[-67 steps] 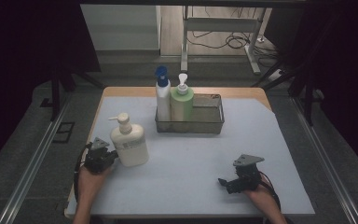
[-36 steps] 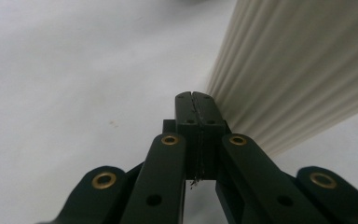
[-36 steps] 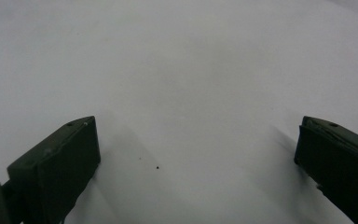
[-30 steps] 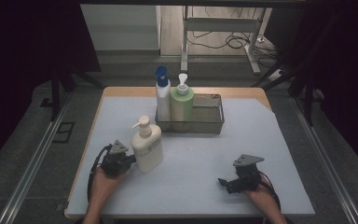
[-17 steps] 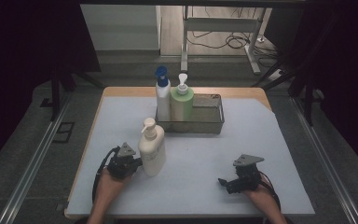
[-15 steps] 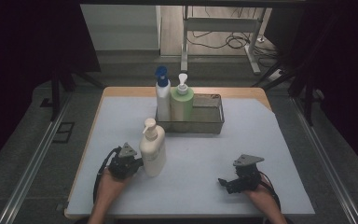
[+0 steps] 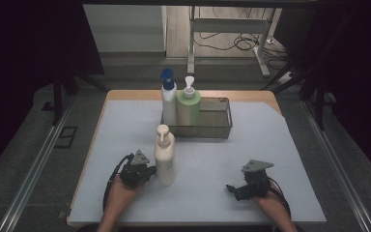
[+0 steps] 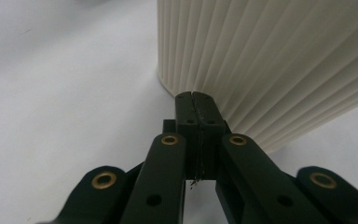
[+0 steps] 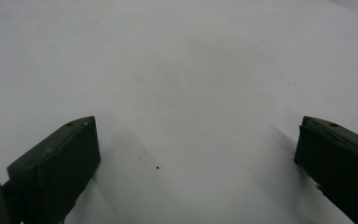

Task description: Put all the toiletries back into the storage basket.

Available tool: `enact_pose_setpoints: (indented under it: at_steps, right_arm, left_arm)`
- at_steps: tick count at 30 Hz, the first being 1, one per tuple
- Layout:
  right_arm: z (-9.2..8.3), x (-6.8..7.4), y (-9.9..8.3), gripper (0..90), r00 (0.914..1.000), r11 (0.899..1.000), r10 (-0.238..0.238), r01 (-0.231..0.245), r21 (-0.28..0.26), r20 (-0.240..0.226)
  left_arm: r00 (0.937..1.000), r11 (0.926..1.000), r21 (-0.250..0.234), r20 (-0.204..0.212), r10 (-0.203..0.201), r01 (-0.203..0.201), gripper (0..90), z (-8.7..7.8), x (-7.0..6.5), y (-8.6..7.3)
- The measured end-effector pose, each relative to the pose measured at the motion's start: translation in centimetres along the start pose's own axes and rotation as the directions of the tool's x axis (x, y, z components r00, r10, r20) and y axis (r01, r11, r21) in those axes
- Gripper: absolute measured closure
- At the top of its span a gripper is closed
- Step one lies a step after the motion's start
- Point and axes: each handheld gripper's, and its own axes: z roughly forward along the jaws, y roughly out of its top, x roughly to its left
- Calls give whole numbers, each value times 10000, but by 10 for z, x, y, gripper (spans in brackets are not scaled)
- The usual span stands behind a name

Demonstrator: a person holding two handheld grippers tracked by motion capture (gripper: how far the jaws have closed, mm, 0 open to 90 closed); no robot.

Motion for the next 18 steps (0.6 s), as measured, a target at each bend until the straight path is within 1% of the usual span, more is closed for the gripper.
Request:
enact_pose_setpoints:
  at_steps: [6,18]
  right_arm:
    - [0,0,0,0,10000,10000,-1,1,-2,0]
    - [0,0,0,0,10000,10000,-3,3,-2,2]
  left_arm:
    - [9997,9997,85,126,219,-220,894,8,-7,6]
    - [9977,9987,66,455,512,-515,894,23,-23,19]
